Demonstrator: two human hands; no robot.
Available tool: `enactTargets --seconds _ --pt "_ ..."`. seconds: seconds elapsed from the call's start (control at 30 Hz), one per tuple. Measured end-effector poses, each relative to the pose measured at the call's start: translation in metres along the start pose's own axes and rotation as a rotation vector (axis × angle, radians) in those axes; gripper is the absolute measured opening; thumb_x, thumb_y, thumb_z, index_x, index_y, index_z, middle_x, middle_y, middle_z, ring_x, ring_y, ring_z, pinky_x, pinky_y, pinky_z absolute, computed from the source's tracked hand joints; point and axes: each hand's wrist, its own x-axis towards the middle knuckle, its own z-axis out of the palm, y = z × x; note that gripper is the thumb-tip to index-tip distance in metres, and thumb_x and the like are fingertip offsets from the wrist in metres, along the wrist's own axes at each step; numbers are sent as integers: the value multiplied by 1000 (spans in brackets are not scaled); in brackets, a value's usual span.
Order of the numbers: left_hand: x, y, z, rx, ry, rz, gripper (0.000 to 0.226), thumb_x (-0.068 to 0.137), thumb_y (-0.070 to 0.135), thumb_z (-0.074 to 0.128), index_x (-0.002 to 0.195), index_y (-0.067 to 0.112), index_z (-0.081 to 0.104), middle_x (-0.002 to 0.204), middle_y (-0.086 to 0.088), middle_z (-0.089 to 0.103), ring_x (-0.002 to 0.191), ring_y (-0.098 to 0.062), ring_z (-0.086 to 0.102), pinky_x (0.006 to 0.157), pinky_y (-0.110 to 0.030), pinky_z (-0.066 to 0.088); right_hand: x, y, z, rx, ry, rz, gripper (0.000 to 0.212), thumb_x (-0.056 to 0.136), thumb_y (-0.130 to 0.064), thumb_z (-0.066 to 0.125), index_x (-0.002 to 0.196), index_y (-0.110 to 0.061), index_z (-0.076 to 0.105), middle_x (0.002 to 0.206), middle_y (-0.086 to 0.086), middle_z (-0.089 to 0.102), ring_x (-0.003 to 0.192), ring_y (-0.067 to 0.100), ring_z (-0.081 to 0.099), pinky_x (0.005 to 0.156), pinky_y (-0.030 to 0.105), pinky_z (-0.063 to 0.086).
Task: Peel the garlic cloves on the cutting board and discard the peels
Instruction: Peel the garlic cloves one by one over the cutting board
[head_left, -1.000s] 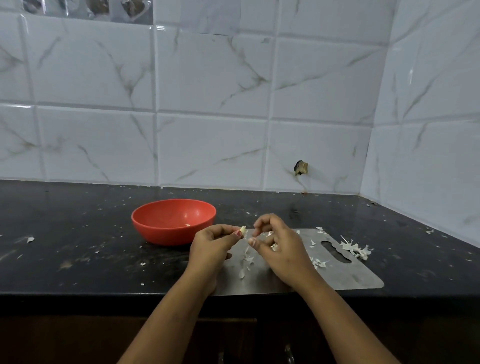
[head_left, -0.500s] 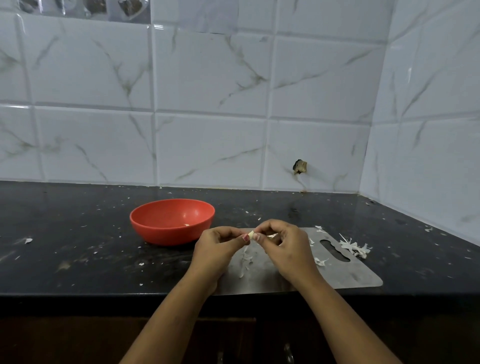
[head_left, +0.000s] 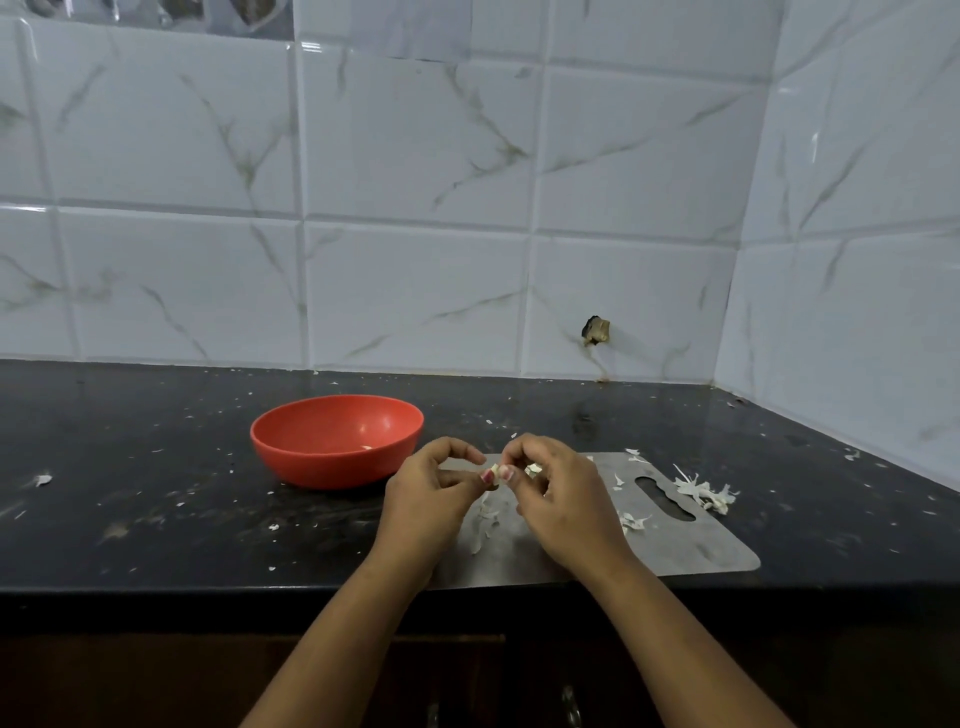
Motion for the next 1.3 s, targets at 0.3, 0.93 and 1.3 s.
enactTargets --seconds 0.3,0.93,1.3 --pt "-2 4 4 -34 -57 32 9 82 12 73 90 16 74 76 0 75 71 -1 68 59 -10 45 -2 -5 0 -115 11 -65 19 95 -17 54 83 -32 50 83 -15 54 72 4 54 63 21 45" --pt "-1 9 -6 -274 -3 -94 7 85 10 69 90 13 73 71 8 70 54 8 54 58 -21 37 2 -4 -1 212 27 132 11 99 -14 48 90 -16 55 86 0 59 67 13 62 53 17 46" --pt "0 5 -4 -214 23 -93 9 83 6 70 88 14 73 76 -1 72 57 2 56 55 -19 39 2 -6 -3 215 -34 210 26 92 -4 55 82 -24 68 79 -8 68 62 1 63 53 11 44"
